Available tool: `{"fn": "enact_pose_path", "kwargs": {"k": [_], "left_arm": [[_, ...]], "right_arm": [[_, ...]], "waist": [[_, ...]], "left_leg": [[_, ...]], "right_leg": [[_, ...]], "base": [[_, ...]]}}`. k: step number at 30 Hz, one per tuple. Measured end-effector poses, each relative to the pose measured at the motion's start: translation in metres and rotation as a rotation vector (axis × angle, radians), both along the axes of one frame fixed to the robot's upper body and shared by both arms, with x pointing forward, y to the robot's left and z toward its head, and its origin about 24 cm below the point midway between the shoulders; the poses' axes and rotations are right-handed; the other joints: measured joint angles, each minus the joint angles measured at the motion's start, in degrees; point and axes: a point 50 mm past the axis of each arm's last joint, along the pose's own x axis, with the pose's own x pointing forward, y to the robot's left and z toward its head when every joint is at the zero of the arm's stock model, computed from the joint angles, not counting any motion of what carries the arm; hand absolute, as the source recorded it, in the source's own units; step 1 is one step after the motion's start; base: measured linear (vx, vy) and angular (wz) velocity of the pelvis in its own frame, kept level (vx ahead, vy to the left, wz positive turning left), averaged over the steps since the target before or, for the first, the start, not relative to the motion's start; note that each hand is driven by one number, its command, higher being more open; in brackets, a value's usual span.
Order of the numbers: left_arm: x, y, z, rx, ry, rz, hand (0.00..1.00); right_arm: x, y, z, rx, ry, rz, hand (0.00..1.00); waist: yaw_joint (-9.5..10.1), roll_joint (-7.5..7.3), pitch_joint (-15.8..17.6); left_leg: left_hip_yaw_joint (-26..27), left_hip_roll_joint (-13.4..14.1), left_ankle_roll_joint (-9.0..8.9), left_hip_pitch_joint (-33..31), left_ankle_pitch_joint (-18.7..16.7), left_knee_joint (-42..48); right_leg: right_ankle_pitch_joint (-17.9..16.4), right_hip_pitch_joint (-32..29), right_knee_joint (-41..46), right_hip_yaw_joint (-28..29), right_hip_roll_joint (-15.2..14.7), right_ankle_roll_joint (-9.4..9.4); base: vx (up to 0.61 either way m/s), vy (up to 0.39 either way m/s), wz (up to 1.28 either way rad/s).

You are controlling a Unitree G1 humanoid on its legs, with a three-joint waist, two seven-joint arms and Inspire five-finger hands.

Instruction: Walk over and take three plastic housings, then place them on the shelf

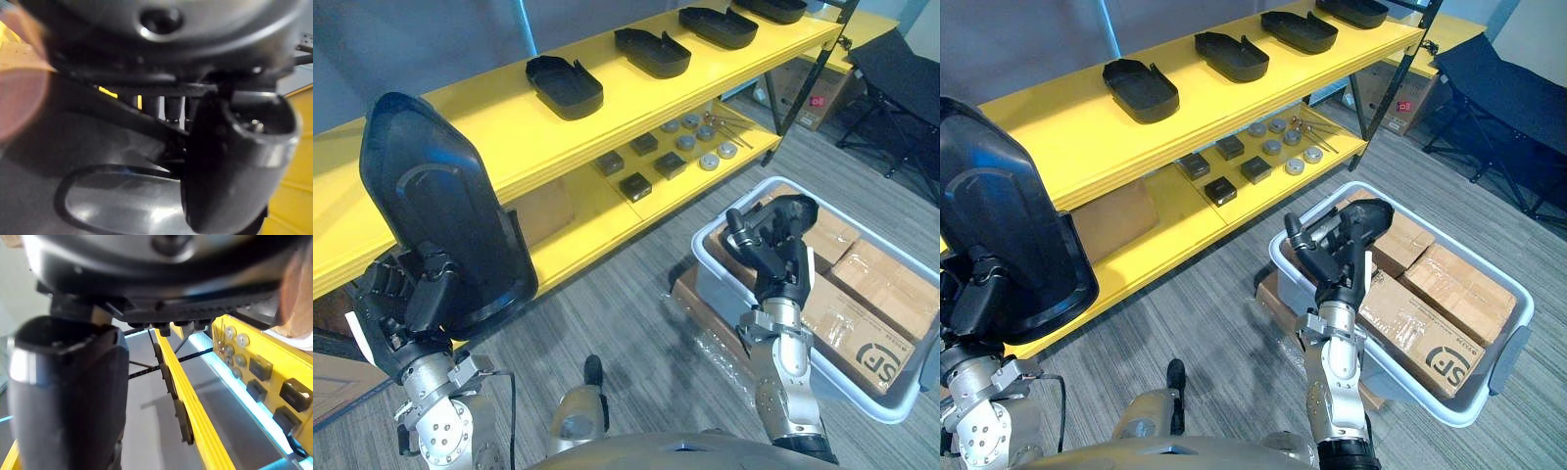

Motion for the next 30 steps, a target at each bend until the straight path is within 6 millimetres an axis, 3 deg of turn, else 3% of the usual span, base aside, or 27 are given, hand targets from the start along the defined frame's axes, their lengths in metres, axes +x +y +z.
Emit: {"fn": "enact_pose_path", "kwargs": {"k": [4, 6, 7, 8, 9, 10, 11, 12, 13, 14, 15, 18, 19, 21, 22, 23, 25, 28, 30], "left_arm": [[0.006, -0.001, 0.004, 0.006, -0.028, -0.011, 0.0], [0.009, 0.0, 0.007, 0.026, -0.042, -0.025, 0.0], [0.011, 0.0, 0.009, 0.038, -0.048, -0.037, 0.0], [0.016, 0.0, 0.012, 0.052, -0.065, -0.053, 0.0], [0.025, -0.002, 0.016, 0.062, -0.084, -0.081, 0.0], [0.028, -0.002, 0.018, 0.076, -0.086, -0.087, 0.0], [0.032, -0.001, 0.022, 0.131, -0.081, -0.089, 0.0], [0.037, -0.002, 0.027, 0.176, -0.089, -0.102, 0.0], [0.04, -0.002, 0.029, 0.178, -0.096, -0.107, 0.0], [0.049, -0.006, 0.029, 0.167, -0.112, -0.119, 0.0], [0.053, -0.009, 0.029, 0.155, -0.118, -0.132, 0.0], [0.062, -0.016, 0.033, 0.143, -0.148, -0.158, 0.0], [0.066, -0.017, 0.035, 0.141, -0.161, -0.163, 0.0], [0.066, -0.018, 0.032, 0.14, -0.145, -0.17, 0.0], [0.064, -0.016, 0.029, 0.146, -0.124, -0.17, 0.0], [0.065, -0.016, 0.025, 0.133, -0.105, -0.171, 0.0], [0.065, -0.02, 0.02, 0.112, -0.087, -0.183, 0.0], [0.068, -0.03, 0.018, 0.103, -0.084, -0.237, 0.0], [0.07, -0.036, 0.016, 0.098, -0.082, -0.281, 0.0]], "right_arm": [[0.006, 0.005, 0.003, -0.001, -0.023, 0.05, 1.0], [0.005, 0.006, 0.0, 0.118, -0.033, 0.099, 1.0], [0.003, 0.005, -0.004, 0.185, -0.032, 0.139, 1.0], [0.001, 0.006, -0.007, 0.214, -0.032, 0.18, 1.0], [-0.002, 0.01, -0.01, 0.227, -0.023, 0.243, 1.0], [-0.002, 0.015, -0.012, 0.221, -0.014, 0.285, 1.0], [-0.001, 0.025, -0.012, 0.209, -0.013, 0.372, 1.0], [0.0, 0.038, -0.009, 0.208, -0.035, 0.457, 1.0], [0.001, 0.041, -0.008, 0.206, -0.043, 0.481, 1.0], [0.005, 0.053, -0.003, 0.202, -0.064, 0.557, 1.0], [0.008, 0.06, 0.002, 0.197, -0.085, 0.61, 1.0], [0.017, 0.068, 0.015, 0.183, -0.152, 0.695, 1.0], [0.021, 0.069, 0.021, 0.164, -0.175, 0.722, 1.0], [0.026, 0.075, 0.027, 0.143, -0.184, 0.764, 1.0], [0.027, 0.083, 0.029, 0.143, -0.187, 0.791, 1.0], [0.026, 0.087, 0.028, 0.137, -0.179, 0.815, 1.0], [0.029, 0.088, 0.03, 0.091, -0.156, 0.844, 1.0], [0.03, 0.079, 0.028, 0.072, -0.116, 0.811, 1.0], [0.028, 0.061, 0.031, 0.073, -0.121, 0.74, 1.0]], "waist": [[0.3, -0.36, 2.44], [1.14, -1.47, 2.92], [1.25, -1.49, 2.45], [0.99, -2.01, 2.23], [-0.21, -2.58, 2.11], [-0.56, -2.83, 2.06], [-1.02, -3.4, 1.69], [-1.91, -3.72, 1.42], [-2.0, -3.75, 1.42], [-2.01, -3.59, 1.45], [-1.91, -2.75, 1.52], [-2.2, -2.11, 0.93], [-2.34, -1.76, 0.81], [-2.32, -2.05, 0.6], [-2.26, -3.48, -0.11], [-1.68, -3.74, -0.78], [-1.44, -1.34, -1.78], [-2.44, -0.65, -2.19], [-3.11, -0.66, -2.27]], "left_leg": [[-0.47, -0.77, 0.19, -1.48, -4.33, 7.25], [1.94, -0.99, 3.29, -4.21, -11.28, 18.82], [3.11, -1.32, 3.56, -3.8, -14.77, 20.85], [2.16, -2.37, 2.38, -4.21, -16.67, 22.08], [-0.83, -4.19, 2.53, -4.15, -17.2, 21.3], [-1.89, -4.72, 2.55, -3.57, -17.16, 20.02], [-3.99, -5.32, 3.28, -1.92, -16.39, 16.7], [-6.77, -5.83, 4.32, -0.69, -15.46, 14.26], [-7.45, -6.0, 4.3, -0.19, -15.39, 13.56], [-9.84, -6.04, 3.62, 3.18, -14.3, 10.93], [-11.29, -5.78, 3.53, 6.07, -13.9, 8.66], [-14.62, -5.37, 3.48, 8.34, -13.93, 6.99], [-16.42, -4.98, 2.99, 8.47, -14.23, 6.97], [-17.84, -4.86, 1.43, 9.41, -15.27, 7.05], [-19.01, -5.73, -0.09, 10.43, -17.15, 7.38], [-20.13, -5.77, -1.34, 11.1, -19.05, 7.61], [-21.74, -2.03, -2.77, 10.84, -20.43, 7.63], [-20.23, 1.23, -3.4, 11.07, -20.07, 6.35], [-15.51, 2.3, -2.85, 10.41, -18.63, 7.5]], "right_leg": [[-2.51, 1.61, 2.78, -0.67, -2.28, 1.01], [-3.6, 4.33, 2.41, -1.45, -3.74, 2.01], [-3.21, 6.3, 3.22, -2.04, -3.82, 1.96], [-2.29, 4.77, 9.05, 0.59, -5.04, -0.9], [3.02, -0.54, 18.75, 5.77, -6.05, -7.48], [7.52, -3.14, 22.62, 8.77, -5.92, -8.53], [15.55, -7.07, 27.98, 13.98, -4.77, -6.89], [11.23, -10.22, 32.4, 17.13, -2.36, -5.64], [9.54, -11.02, 33.21, 17.59, -1.47, -5.47], [5.08, -12.53, 32.17, 17.99, 1.91, -6.04], [2.8, -13.55, 27.47, 17.78, 4.48, -6.73], [2.0, -17.01, 14.21, 18.81, 7.95, -7.82], [2.81, -19.28, 8.45, 20.24, 8.9, -7.15], [9.35, -20.72, -0.86, 22.0, 9.2, -7.2], [21.69, -20.6, -5.1, 24.32, 8.67, -7.17], [20.86, -18.74, -5.86, 24.91, 8.74, -5.31], [20.56, -15.45, -11.77, 22.24, 12.04, -5.76], [19.85, -13.07, -13.91, 19.13, 14.01, -7.09], [18.63, -12.18, -13.93, 17.43, 13.99, -7.73]], "base": [[-0.01, 0.031, 0.12], [0.15, 0.144, 0.15], [0.23, 0.125, 0.32], [0.3, 0.15, 0.89], [0.29, 0.171, 1.03], [0.29, 0.18, 1.05], [0.31, 0.104, 0.87], [0.34, 0.019, 0.81], [0.44, -0.011, 0.95], [0.44, -0.03, 0.82], [0.37, -0.035, 0.86], [0.27, -0.088, 0.77], [0.33, -0.173, 0.9], [0.28, -0.2, 0.7], [0.28, -0.325, 0.58], [0.27, -0.347, 0.49], [0.22, -0.305, 0.35], [0.12, -0.192, 0.51], [0.08, -0.117, 0.41]]}}
